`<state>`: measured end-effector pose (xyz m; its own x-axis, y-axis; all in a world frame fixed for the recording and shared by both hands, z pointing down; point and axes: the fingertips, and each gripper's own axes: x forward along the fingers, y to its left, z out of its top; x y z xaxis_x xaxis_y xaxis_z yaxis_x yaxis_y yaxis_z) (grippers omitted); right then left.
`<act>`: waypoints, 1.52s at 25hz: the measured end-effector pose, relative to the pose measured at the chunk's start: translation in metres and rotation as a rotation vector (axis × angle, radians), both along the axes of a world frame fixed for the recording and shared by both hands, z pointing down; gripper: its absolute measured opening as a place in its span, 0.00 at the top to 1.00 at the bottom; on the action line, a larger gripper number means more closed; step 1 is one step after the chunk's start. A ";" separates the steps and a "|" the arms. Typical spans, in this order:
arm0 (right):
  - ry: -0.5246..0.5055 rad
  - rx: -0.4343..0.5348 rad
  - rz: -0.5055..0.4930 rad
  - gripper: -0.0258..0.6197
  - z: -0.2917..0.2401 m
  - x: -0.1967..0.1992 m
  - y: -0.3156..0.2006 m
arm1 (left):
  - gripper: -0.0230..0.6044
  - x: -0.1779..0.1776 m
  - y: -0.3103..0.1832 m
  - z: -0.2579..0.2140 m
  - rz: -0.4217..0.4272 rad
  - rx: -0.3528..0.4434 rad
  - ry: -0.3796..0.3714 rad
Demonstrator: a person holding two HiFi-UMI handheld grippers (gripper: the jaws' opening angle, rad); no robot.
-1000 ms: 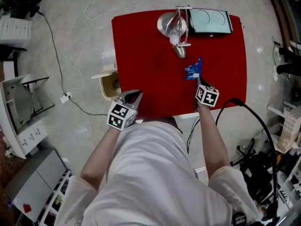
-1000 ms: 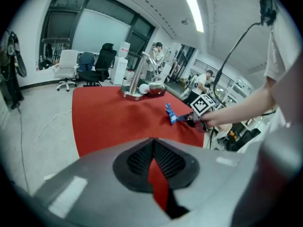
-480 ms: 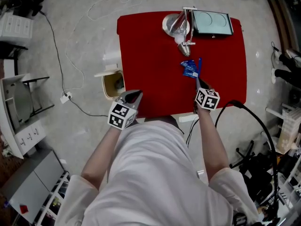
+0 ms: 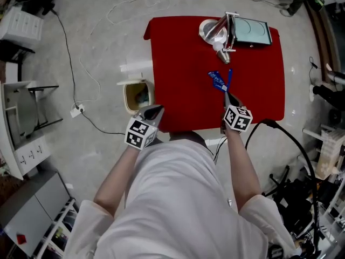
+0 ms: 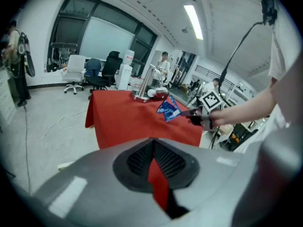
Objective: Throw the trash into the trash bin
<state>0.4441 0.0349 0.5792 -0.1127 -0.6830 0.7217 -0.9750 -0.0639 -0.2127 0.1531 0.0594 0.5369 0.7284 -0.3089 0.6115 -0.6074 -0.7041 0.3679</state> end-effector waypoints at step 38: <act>-0.136 -0.161 -0.577 0.96 0.046 -0.443 0.002 | 0.96 -0.320 0.043 0.033 -0.459 -0.068 -0.016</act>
